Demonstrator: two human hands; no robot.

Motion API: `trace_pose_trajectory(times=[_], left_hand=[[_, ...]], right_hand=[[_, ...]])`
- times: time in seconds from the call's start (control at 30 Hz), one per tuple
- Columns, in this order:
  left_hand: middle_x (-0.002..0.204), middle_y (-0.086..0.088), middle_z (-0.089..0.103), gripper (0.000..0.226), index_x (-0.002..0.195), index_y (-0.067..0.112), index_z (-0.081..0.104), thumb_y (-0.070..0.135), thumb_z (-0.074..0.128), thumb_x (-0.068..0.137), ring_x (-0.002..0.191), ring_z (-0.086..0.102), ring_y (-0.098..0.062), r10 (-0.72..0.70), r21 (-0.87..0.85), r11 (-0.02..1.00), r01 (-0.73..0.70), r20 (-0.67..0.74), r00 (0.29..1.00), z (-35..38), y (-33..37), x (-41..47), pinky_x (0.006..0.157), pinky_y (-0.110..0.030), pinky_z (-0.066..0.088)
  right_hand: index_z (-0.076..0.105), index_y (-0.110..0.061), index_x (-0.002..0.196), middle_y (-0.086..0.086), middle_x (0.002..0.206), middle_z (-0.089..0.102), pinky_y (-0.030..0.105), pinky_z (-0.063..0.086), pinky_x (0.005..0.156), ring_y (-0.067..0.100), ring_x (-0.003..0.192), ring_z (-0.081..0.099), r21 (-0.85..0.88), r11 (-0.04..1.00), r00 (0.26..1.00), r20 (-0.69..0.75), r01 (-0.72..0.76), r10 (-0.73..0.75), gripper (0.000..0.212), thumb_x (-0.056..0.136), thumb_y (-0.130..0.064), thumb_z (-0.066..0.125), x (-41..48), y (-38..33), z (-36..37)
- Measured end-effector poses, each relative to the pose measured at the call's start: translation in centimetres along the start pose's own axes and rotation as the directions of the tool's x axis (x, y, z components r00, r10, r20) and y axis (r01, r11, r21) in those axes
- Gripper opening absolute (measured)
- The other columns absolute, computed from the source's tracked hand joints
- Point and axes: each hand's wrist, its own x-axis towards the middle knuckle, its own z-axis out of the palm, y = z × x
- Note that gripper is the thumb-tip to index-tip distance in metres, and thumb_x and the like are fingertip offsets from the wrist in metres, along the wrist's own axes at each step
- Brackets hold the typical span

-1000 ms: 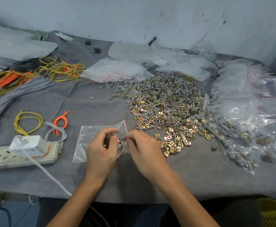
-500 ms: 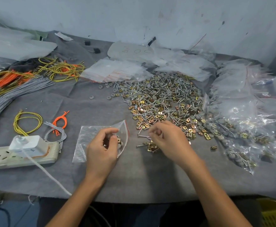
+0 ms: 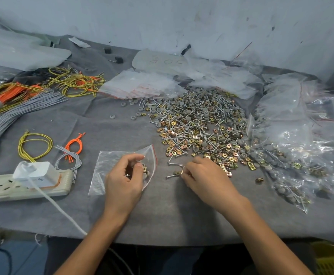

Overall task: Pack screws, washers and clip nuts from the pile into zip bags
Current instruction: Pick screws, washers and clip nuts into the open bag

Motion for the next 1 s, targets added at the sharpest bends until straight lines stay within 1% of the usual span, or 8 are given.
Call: trace_pose_trajectory(times=[0.07,0.2,0.27,0.57,0.7,0.77,0.83,1.0], left_hand=[[0.080,0.015,0.066,0.019,0.096,0.035,0.068,0.020,0.058,0.089,0.068,0.062,-0.010,0.006,0.002,1.000,-0.006,-0.002,1.000,0.0,0.0,0.0,0.062,-0.020,0.048],[0.082,0.014,0.067,0.018,0.096,0.033,0.068,0.019,0.058,0.089,0.070,0.064,-0.011,0.011,0.011,1.000,-0.011,-0.005,1.000,0.0,0.1,0.0,0.065,-0.020,0.049],[0.083,0.013,0.067,0.018,0.096,0.032,0.068,0.019,0.058,0.089,0.071,0.064,-0.012,0.016,0.019,1.000,-0.016,0.000,1.000,0.0,0.2,0.0,0.067,-0.021,0.049],[0.089,0.018,0.068,0.021,0.097,0.034,0.067,0.016,0.057,0.089,0.079,0.065,-0.006,0.042,0.022,0.999,-0.042,0.011,0.999,-0.2,0.3,0.0,0.069,-0.009,0.045],[0.086,0.016,0.069,0.020,0.094,0.035,0.067,0.018,0.058,0.088,0.072,0.063,-0.007,0.022,0.002,1.000,-0.022,0.004,1.000,-0.1,0.4,0.0,0.065,-0.012,0.046],[0.084,0.015,0.068,0.019,0.094,0.034,0.067,0.018,0.058,0.088,0.070,0.063,-0.007,0.006,-0.011,1.000,-0.006,0.001,1.000,0.0,0.4,-0.1,0.064,-0.012,0.045],[0.082,0.015,0.068,0.018,0.094,0.034,0.067,0.019,0.058,0.088,0.067,0.061,-0.008,-0.001,-0.015,1.000,0.001,0.000,1.000,0.0,0.4,-0.1,0.062,-0.014,0.046],[0.081,0.012,0.066,0.018,0.094,0.033,0.067,0.019,0.057,0.088,0.066,0.059,-0.012,0.002,-0.007,1.000,-0.002,-0.002,1.000,0.0,0.5,-0.1,0.061,-0.017,0.045]], right_hand=[[0.060,-0.016,0.099,0.001,0.105,0.056,0.037,0.041,0.085,0.024,0.099,0.053,0.033,0.999,0.999,-0.029,0.017,-0.016,0.025,0.106,-0.034,0.044,0.1,-0.1,0.0],[0.054,-0.020,0.091,-0.009,0.081,0.058,0.036,0.040,0.071,0.016,0.079,0.054,0.410,0.910,0.991,-0.134,0.055,0.001,0.015,0.104,-0.029,0.052,0.5,-1.9,0.1],[0.057,-0.024,0.091,-0.012,0.075,0.058,0.034,0.040,0.068,0.010,0.074,0.054,0.488,0.868,0.987,-0.163,0.091,-0.012,0.013,0.102,-0.031,0.055,1.2,-3.5,0.3],[0.068,-0.023,0.103,0.001,0.097,0.066,0.039,0.044,0.071,0.028,0.097,0.061,0.252,0.961,0.985,-0.155,0.114,-0.076,0.022,0.100,-0.039,0.053,3.4,-6.8,2.4],[0.070,-0.028,0.104,-0.007,0.094,0.069,0.036,0.048,0.076,0.016,0.092,0.062,0.381,0.917,0.982,-0.182,0.118,-0.051,0.015,0.098,-0.036,0.059,3.1,-5.0,1.3],[0.072,-0.028,0.101,-0.015,0.078,0.062,0.026,0.042,0.067,0.003,0.073,0.055,0.433,0.898,0.979,-0.205,0.082,0.010,0.011,0.097,-0.032,0.062,3.1,-3.1,0.2],[0.071,-0.029,0.097,-0.016,0.069,0.053,0.022,0.034,0.060,0.000,0.065,0.048,0.433,0.901,0.976,-0.204,0.019,0.077,0.008,0.096,-0.031,0.064,3.0,-1.0,-1.0],[0.071,-0.029,0.091,-0.013,0.077,0.061,0.033,0.049,0.071,0.001,0.077,0.056,0.309,0.949,0.997,-0.034,-0.061,0.075,0.005,0.094,-0.030,0.067,2.2,2.5,-2.6]])
